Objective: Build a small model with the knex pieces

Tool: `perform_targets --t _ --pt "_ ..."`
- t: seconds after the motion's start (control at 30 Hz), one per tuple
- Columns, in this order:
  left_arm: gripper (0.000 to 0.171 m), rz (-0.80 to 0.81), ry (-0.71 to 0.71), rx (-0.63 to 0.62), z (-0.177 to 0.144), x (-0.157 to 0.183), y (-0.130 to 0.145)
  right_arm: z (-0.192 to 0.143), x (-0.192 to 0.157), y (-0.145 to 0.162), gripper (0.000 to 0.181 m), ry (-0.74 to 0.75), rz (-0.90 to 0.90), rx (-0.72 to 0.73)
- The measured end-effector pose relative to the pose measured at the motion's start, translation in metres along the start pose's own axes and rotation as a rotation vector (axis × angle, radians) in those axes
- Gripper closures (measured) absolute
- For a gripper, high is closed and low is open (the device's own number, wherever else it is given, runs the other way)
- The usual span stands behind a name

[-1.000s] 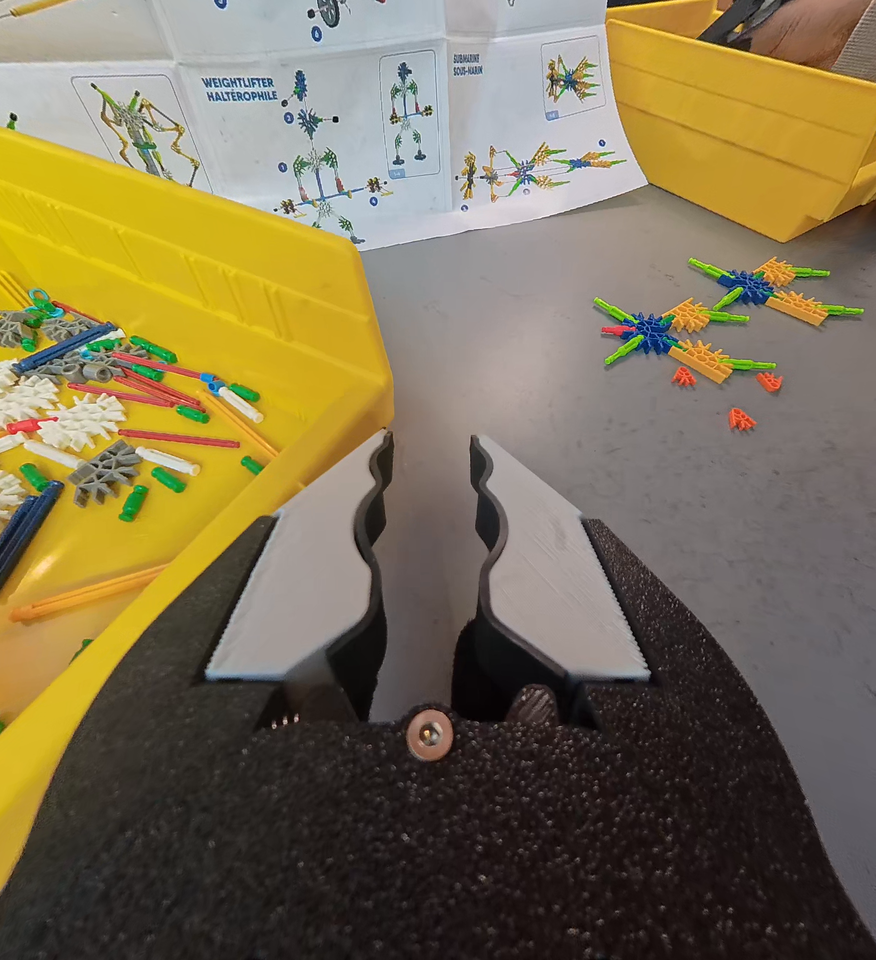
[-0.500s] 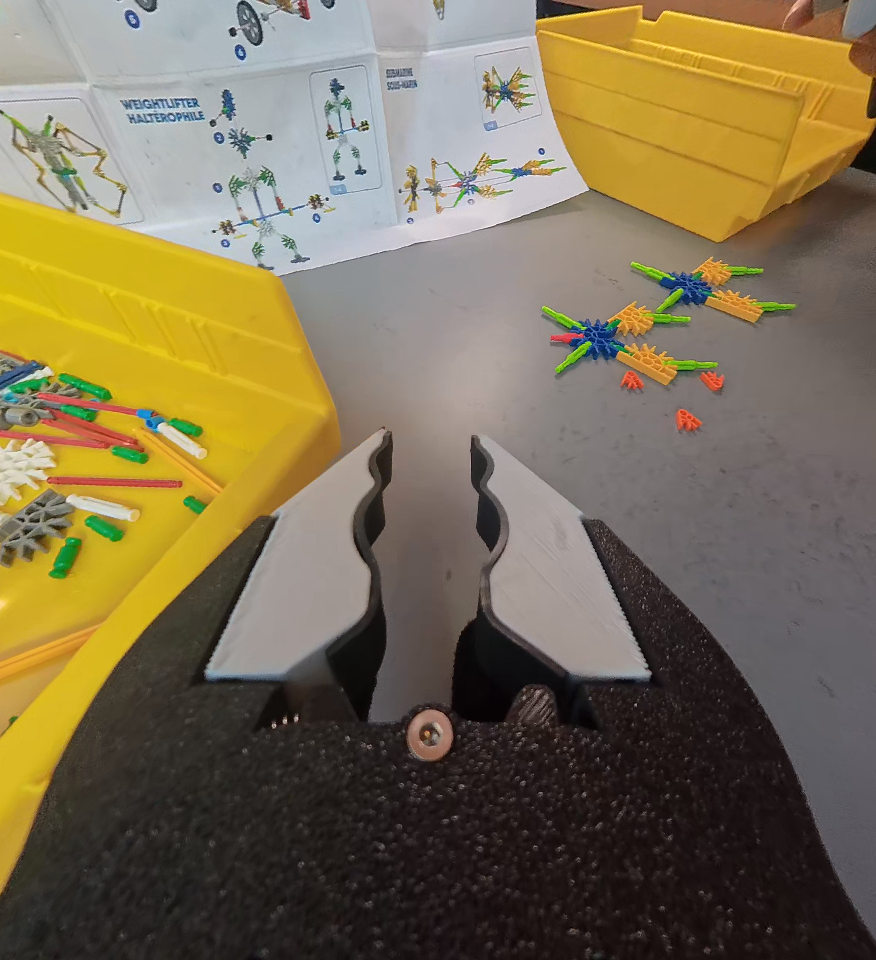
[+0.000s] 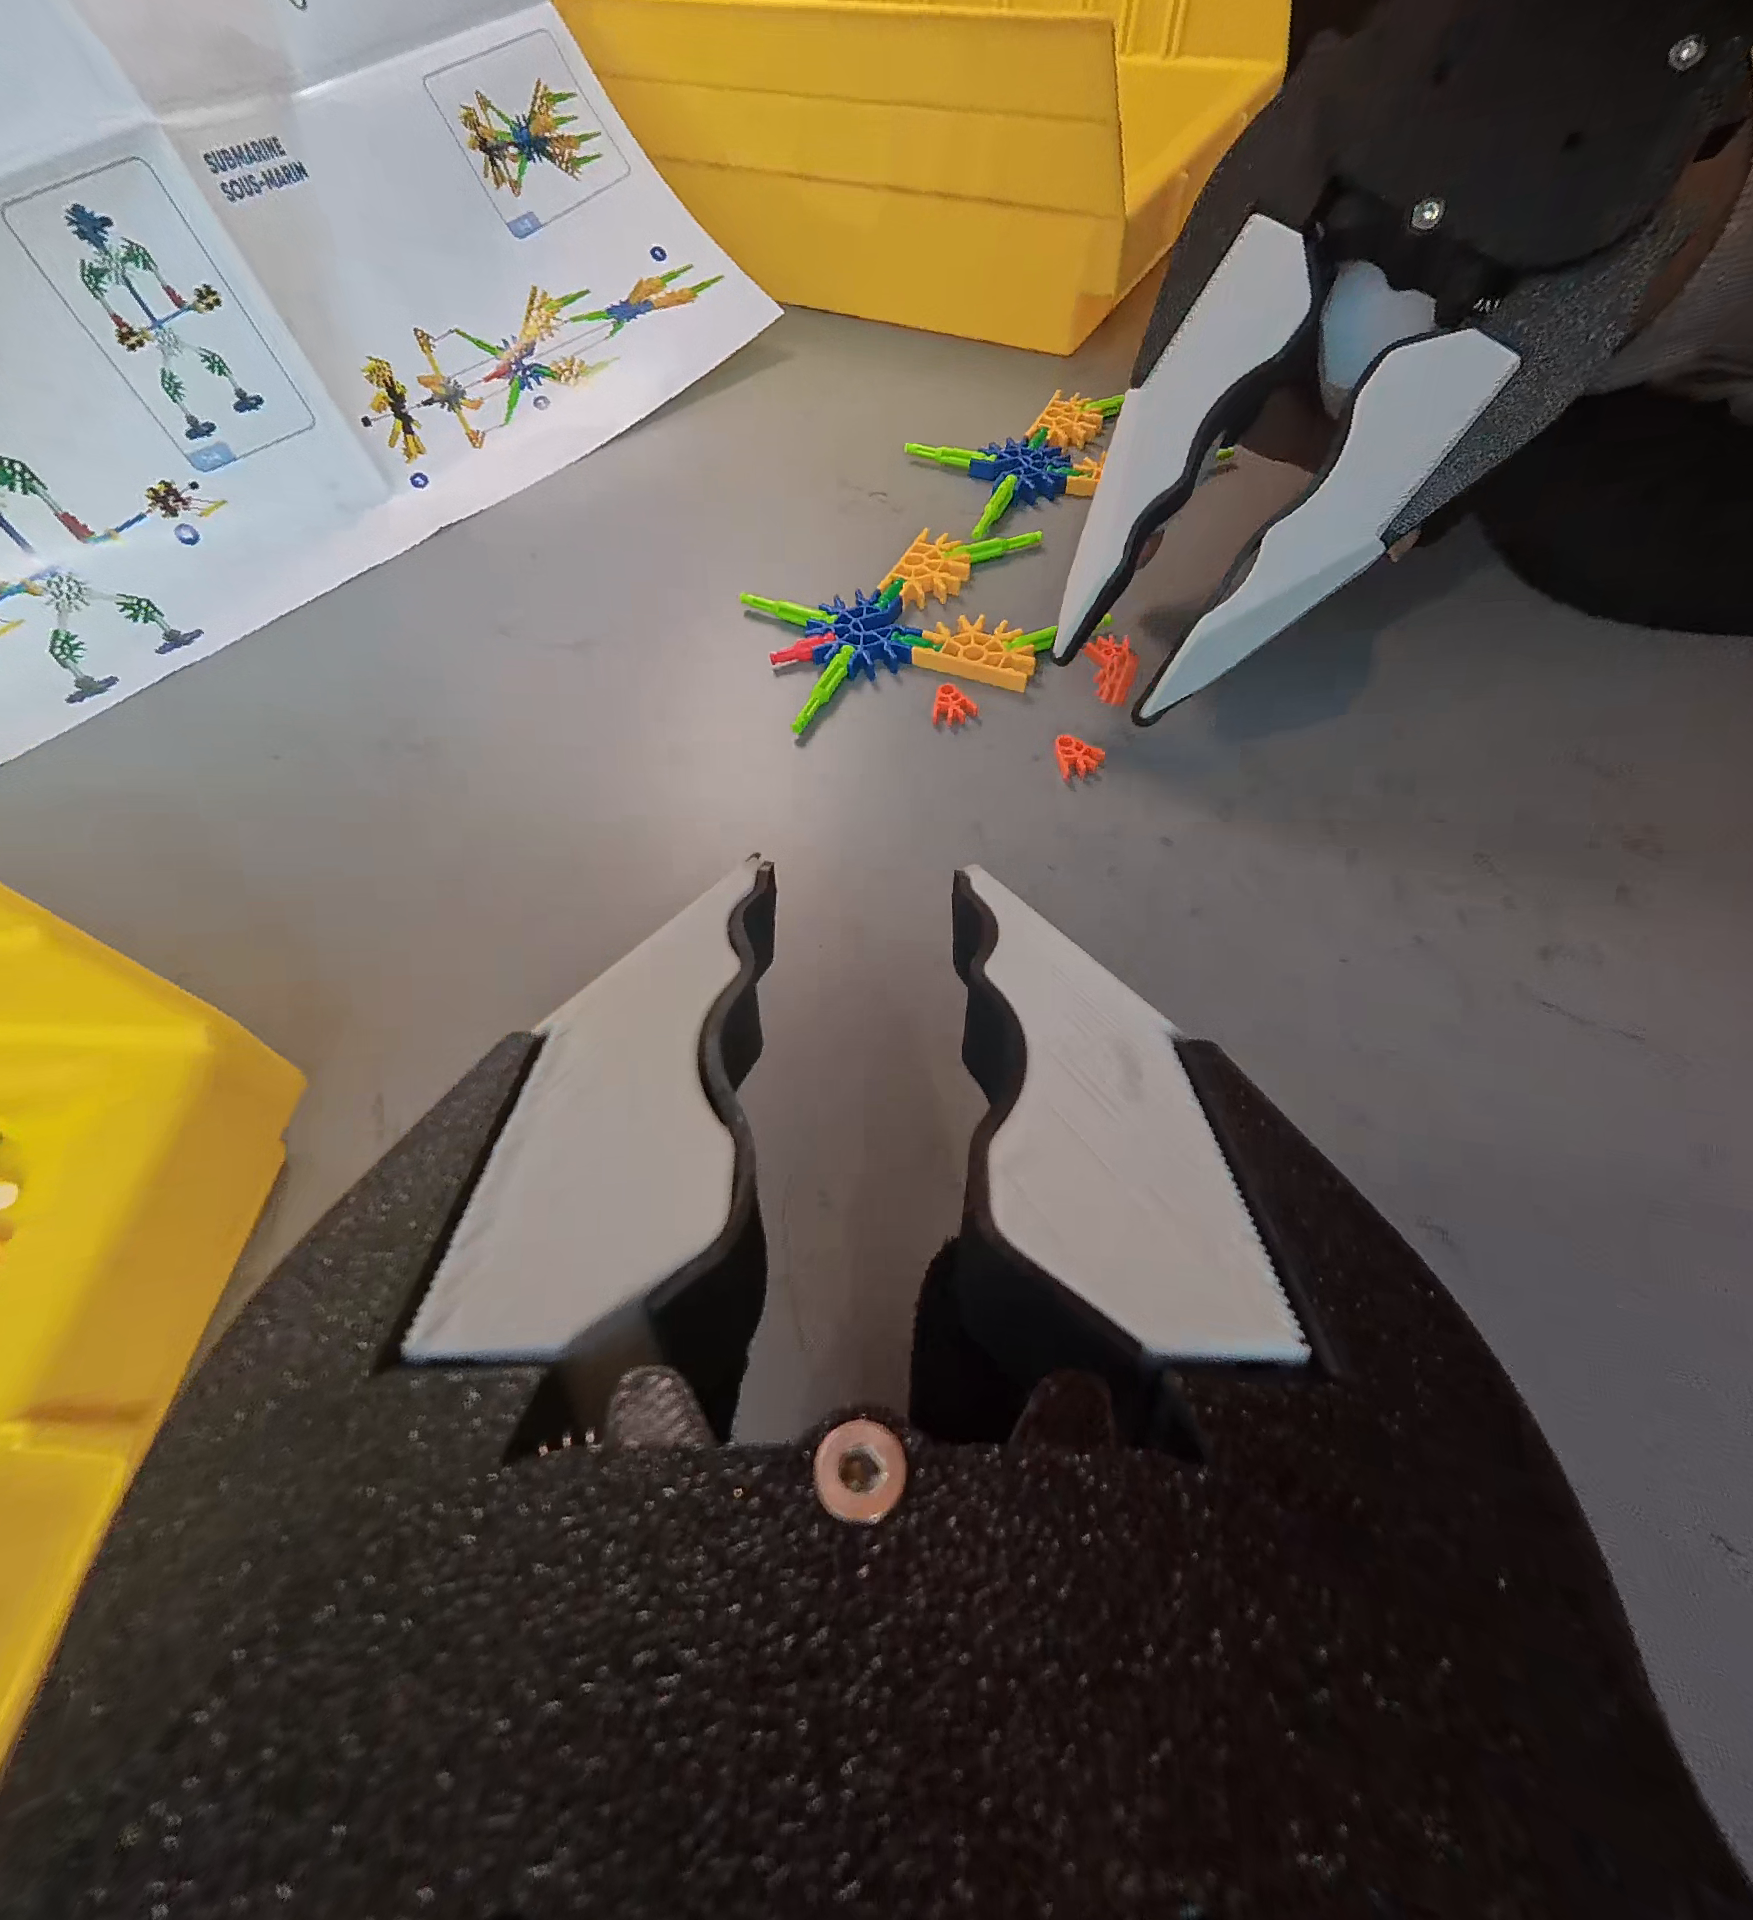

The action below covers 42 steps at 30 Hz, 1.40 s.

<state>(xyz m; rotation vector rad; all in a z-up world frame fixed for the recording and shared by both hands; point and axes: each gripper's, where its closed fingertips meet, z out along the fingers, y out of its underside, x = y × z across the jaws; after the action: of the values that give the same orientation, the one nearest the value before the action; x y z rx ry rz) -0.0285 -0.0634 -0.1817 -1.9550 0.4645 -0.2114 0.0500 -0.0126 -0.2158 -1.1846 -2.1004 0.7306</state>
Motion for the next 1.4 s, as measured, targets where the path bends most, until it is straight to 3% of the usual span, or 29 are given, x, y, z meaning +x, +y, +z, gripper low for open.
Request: perform_targets --t 0.1,0.27,0.4,0.53,0.73,0.93,1.4 --pt "0.137 0.004 -0.025 0.009 -0.006 -0.003 -0.002 -0.002 0.002 -0.011 0.149 -0.003 0.021 0.025" --pt "0.137 -0.020 -0.043 0.023 -0.008 -0.009 -0.004 -0.044 0.054 -0.048 0.148 0.189 0.174 0.284" --pt "0.136 -0.019 -0.039 0.008 -0.005 -0.007 -0.001 -0.073 0.094 -0.029 0.148 0.411 0.191 0.360" --pt "0.134 -0.009 -0.062 -0.002 -0.005 -0.009 -0.001 -0.074 0.098 -0.009 0.150 0.525 0.066 0.279" --pt "0.134 -0.053 -0.124 -0.025 -0.006 -0.024 0.005 -0.047 0.072 -0.002 0.153 0.366 0.003 0.177" --pt "0.134 -0.114 -0.160 -0.001 -0.011 -0.036 0.004 -0.035 0.058 -0.001 0.156 0.303 -0.012 0.156" --pt "0.130 -0.143 -0.308 0.122 -0.032 -0.067 -0.009 -0.052 0.081 -0.005 0.155 0.418 0.094 0.261"
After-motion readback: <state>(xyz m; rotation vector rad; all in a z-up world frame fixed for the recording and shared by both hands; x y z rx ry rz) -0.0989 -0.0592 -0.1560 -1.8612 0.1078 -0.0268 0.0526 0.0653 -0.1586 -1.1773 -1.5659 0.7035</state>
